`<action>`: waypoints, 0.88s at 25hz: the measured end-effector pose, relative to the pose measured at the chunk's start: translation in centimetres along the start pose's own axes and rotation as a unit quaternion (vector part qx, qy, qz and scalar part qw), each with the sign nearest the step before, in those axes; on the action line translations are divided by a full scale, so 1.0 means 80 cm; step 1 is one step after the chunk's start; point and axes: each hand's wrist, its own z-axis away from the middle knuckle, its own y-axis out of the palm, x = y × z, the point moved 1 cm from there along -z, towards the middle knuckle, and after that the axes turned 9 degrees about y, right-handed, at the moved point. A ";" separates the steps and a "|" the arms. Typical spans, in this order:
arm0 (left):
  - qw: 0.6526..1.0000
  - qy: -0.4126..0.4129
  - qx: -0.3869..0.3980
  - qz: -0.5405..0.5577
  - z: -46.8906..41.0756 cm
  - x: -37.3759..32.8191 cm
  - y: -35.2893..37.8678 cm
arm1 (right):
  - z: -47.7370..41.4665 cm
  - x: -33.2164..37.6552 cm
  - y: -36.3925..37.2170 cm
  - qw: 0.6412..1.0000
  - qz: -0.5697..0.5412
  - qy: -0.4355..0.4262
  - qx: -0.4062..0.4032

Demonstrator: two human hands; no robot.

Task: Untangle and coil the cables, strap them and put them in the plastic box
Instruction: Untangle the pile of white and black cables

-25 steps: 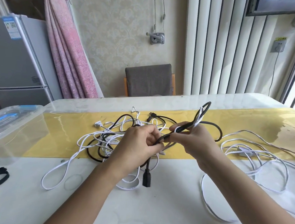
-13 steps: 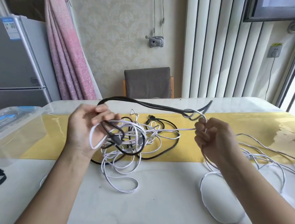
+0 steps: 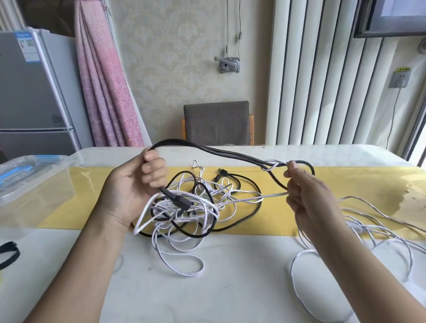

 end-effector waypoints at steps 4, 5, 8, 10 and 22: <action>0.950 -0.088 -0.078 -0.289 0.005 0.003 0.003 | 0.001 0.011 -0.011 0.993 0.116 -0.029 -0.013; 0.923 -0.099 -0.093 -0.361 0.005 0.004 0.008 | 0.001 0.012 -0.011 0.989 0.140 -0.035 -0.017; 0.787 -0.077 -0.079 -0.607 -0.003 0.012 0.022 | 0.001 0.008 -0.007 0.979 0.193 -0.052 -0.038; 0.658 -0.046 -0.043 -0.750 -0.011 0.023 0.037 | 0.003 0.006 -0.004 0.977 0.194 -0.068 -0.048; 0.760 -0.073 0.066 -0.642 -0.057 0.098 0.122 | 0.026 0.016 0.016 0.964 0.199 -0.172 0.040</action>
